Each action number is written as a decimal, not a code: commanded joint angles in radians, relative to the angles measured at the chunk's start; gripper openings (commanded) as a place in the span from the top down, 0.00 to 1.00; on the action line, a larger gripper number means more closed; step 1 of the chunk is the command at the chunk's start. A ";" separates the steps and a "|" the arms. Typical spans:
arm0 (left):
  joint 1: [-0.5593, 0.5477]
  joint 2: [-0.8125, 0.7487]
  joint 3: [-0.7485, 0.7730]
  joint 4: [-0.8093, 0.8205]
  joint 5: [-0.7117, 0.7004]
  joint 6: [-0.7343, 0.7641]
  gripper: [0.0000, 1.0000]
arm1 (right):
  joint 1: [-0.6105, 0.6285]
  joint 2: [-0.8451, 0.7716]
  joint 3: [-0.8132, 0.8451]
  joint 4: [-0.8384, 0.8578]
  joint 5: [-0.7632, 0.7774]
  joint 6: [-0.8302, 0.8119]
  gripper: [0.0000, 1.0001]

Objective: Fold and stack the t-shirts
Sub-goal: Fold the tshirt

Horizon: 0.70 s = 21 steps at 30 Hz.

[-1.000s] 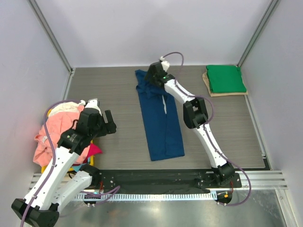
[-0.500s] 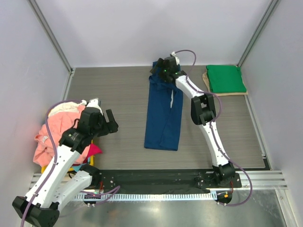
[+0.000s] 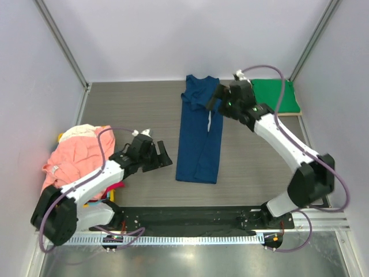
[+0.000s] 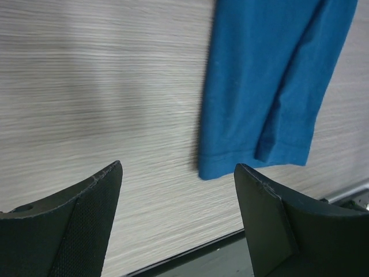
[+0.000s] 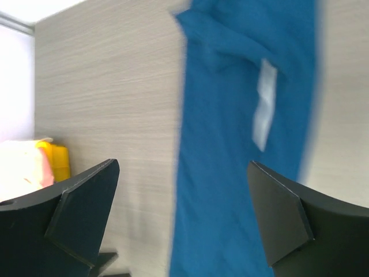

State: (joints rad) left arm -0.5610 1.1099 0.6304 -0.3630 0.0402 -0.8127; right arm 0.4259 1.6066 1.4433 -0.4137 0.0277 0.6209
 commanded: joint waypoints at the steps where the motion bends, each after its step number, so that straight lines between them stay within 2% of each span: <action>1: -0.049 0.094 -0.017 0.205 0.030 -0.065 0.21 | 0.005 -0.089 -0.298 -0.108 0.075 0.045 0.04; 6: -0.123 0.186 -0.028 0.283 0.007 -0.109 0.26 | 0.034 -0.287 -0.652 -0.094 0.041 0.134 0.10; 10: -0.177 0.223 -0.043 0.306 -0.005 -0.134 0.29 | 0.129 -0.373 -0.811 -0.039 0.008 0.207 0.15; 14: -0.209 0.241 -0.098 0.358 -0.017 -0.164 0.33 | 0.249 -0.392 -0.873 -0.004 0.028 0.287 0.20; 19: -0.217 0.264 -0.175 0.452 0.000 -0.207 0.42 | 0.332 -0.340 -0.909 0.065 0.020 0.342 0.26; 21: -0.217 0.278 -0.204 0.498 0.009 -0.217 0.46 | 0.359 -0.327 -0.923 0.076 0.026 0.359 0.32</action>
State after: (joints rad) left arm -0.7723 1.3491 0.4858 0.0723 0.0528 -0.9997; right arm 0.7467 1.2385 0.5598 -0.3714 0.0490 0.9123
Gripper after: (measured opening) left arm 0.550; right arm 0.703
